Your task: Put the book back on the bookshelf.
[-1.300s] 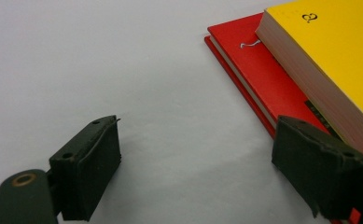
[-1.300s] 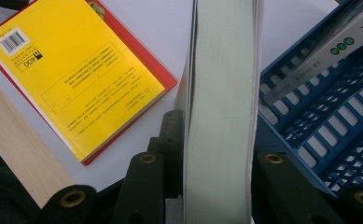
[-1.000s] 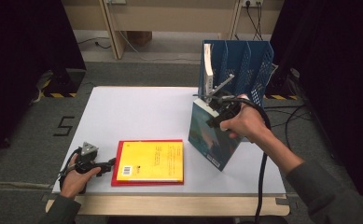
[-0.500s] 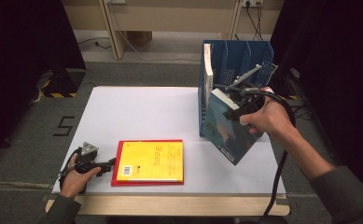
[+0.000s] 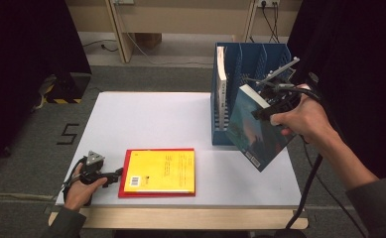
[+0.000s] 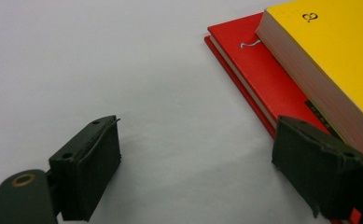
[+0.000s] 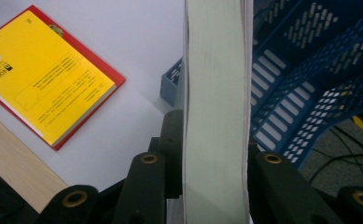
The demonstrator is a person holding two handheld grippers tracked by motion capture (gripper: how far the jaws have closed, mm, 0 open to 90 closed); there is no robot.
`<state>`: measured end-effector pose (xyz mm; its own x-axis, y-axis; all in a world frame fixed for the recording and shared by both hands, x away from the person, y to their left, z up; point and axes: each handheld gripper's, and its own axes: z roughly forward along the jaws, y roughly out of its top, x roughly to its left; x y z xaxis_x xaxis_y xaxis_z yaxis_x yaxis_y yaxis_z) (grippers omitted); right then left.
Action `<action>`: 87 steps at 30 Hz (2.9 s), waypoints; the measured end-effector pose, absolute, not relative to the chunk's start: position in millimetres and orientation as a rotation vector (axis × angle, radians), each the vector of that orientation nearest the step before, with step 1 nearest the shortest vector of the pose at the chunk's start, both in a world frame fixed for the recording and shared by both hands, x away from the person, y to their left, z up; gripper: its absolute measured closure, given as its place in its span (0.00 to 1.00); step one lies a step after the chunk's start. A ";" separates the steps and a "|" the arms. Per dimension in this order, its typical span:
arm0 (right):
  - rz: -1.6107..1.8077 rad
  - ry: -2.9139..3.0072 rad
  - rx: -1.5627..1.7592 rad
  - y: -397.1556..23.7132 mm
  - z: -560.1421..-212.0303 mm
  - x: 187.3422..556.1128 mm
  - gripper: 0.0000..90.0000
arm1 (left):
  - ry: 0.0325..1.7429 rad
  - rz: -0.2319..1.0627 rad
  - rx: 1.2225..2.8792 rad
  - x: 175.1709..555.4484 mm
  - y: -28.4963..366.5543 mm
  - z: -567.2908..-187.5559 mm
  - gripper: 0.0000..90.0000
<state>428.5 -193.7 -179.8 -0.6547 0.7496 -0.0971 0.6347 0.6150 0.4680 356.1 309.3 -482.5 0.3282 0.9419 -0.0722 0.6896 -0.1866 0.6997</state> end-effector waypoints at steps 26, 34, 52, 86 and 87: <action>0.437 2.453 1.226 -200.7 -165.8 508.8 0.82 | 1.431 0.503 1.953 356.1 309.3 -482.5 0.16; 0.394 2.425 1.272 -192.9 -162.6 544.2 0.82 | 1.431 0.504 1.952 356.1 309.4 -482.5 0.16; 0.418 2.328 1.405 -195.4 -178.3 603.6 0.82 | 1.430 0.504 1.954 356.0 309.2 -482.5 0.16; 0.479 2.257 1.583 -188.8 -191.2 643.1 0.82 | 1.430 0.505 1.955 355.9 309.2 -482.5 0.16; 0.489 2.248 1.598 -189.9 -194.1 644.6 0.82 | 1.430 0.504 1.956 355.9 309.3 -482.4 0.16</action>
